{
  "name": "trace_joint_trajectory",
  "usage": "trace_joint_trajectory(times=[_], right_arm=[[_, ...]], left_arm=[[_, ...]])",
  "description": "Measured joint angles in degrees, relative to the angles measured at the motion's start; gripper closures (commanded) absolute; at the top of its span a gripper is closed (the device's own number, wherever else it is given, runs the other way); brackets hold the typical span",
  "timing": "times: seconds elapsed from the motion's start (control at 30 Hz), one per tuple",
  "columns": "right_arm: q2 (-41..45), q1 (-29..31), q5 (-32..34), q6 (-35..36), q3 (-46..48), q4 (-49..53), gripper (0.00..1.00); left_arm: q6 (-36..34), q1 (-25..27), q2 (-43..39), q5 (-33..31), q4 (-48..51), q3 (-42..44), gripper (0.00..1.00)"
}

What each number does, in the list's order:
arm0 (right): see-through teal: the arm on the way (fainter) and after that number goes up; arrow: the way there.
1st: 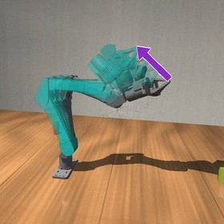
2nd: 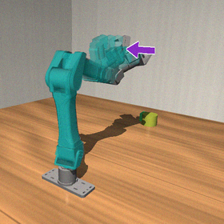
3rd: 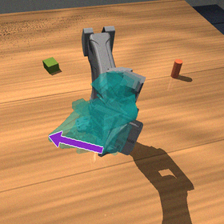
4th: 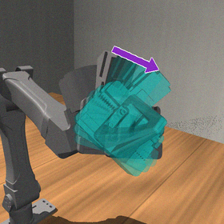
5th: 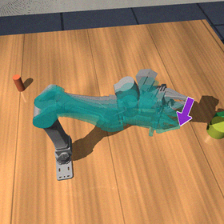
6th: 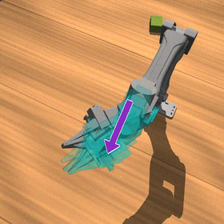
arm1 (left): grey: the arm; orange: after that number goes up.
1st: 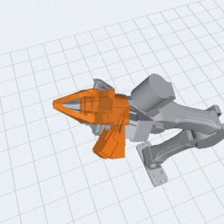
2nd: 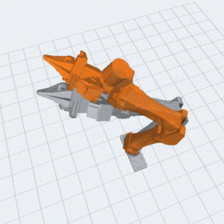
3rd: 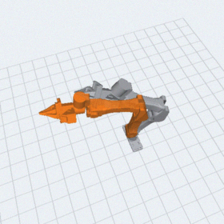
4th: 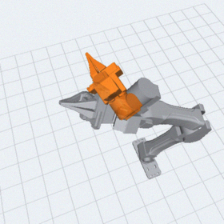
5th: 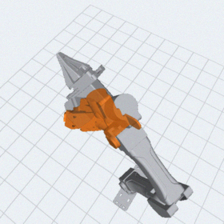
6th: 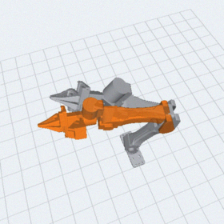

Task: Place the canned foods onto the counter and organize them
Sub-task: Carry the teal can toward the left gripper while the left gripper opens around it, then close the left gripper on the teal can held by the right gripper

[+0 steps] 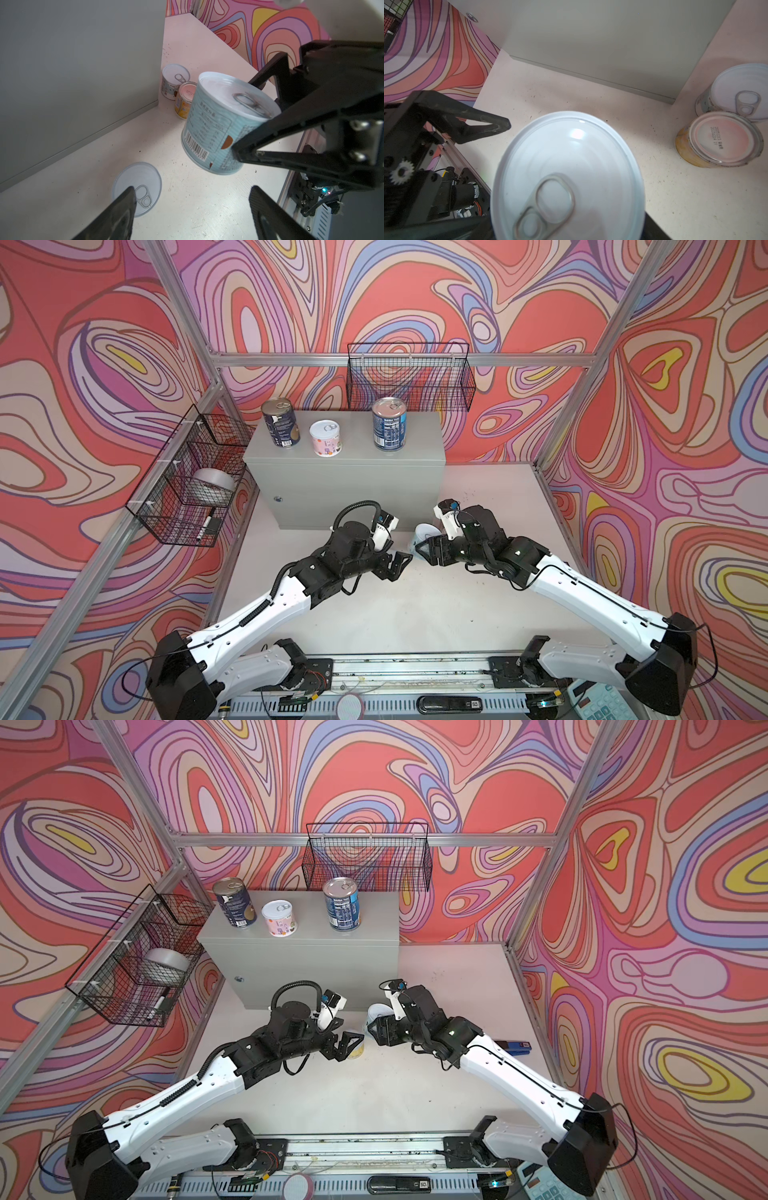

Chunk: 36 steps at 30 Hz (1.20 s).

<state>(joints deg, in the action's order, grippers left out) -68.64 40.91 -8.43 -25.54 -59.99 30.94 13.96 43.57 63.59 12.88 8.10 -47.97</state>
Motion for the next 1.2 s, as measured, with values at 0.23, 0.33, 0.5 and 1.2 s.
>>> trace_joint_trajectory(times=[0.23, 0.33, 0.5, 1.2], right_arm=[[0.0, -0.4, -1.0, -0.4, -0.9, 1.2, 0.52], [0.0, -0.5, -1.3, -0.7, -1.0, 1.2, 0.52], [0.0, -0.7, -1.8, -1.1, -1.0, 1.3, 0.52], [1.0, -1.7, -3.7, -2.0, -2.0, 2.5, 0.53]], left_arm=[[0.0, 0.4, 2.6, 2.7, -4.4, 0.1, 0.17], [0.0, 0.7, 3.7, 4.0, -6.1, 0.1, 0.16], [0.2, 1.3, 6.4, 5.7, -8.5, 0.1, 0.16], [1.2, 2.0, 12.5, 7.2, -18.5, 1.1, 0.17]])
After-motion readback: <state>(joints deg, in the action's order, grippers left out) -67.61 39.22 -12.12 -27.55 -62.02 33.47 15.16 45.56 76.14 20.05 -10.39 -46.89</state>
